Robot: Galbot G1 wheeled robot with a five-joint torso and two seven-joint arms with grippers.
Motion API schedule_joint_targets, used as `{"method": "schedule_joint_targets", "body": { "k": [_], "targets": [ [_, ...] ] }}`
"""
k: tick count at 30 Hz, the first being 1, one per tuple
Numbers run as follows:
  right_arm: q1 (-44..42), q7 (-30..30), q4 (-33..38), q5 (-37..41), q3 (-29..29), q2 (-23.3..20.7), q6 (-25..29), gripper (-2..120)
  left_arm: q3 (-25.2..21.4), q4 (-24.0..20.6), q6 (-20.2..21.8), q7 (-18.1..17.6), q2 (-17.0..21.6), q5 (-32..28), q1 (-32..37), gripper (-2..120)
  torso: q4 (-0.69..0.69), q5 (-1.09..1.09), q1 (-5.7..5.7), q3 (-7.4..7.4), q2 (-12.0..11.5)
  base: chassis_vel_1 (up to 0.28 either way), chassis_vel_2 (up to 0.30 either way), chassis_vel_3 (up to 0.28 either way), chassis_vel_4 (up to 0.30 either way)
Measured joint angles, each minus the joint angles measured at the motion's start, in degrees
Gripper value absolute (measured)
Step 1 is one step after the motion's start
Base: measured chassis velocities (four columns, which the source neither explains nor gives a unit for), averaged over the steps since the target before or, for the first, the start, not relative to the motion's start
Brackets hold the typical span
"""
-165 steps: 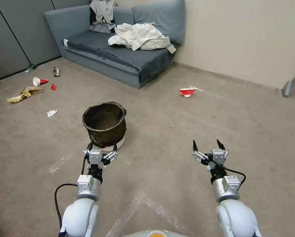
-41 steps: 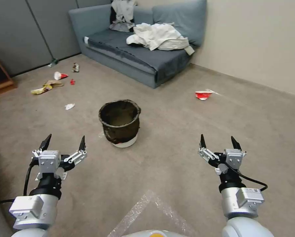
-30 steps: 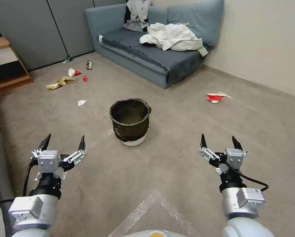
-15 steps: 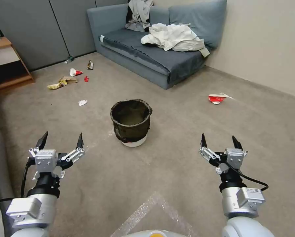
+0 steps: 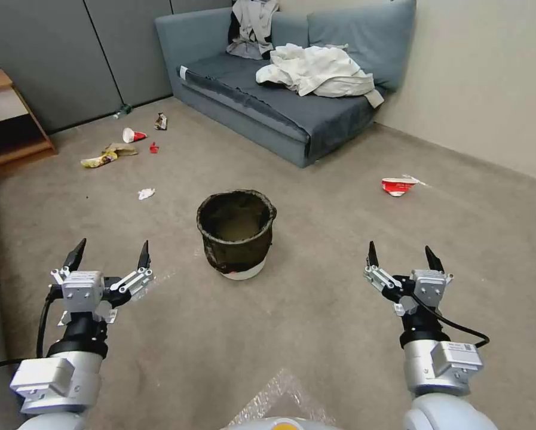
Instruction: Pick up the trash can from the floor.
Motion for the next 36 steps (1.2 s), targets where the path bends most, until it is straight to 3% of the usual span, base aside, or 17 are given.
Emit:
{"method": "schedule_joint_targets", "body": {
  "k": [36],
  "targets": [
    [-0.1,0.2,0.0,-0.3,-0.5,0.0,-0.1,100,0.1,0.0,0.3,0.0,0.0,-0.4,-0.1,100,-0.01,0.00,0.00,0.00,0.0,-0.078,0.082,0.083,-0.079]
  ]
}}
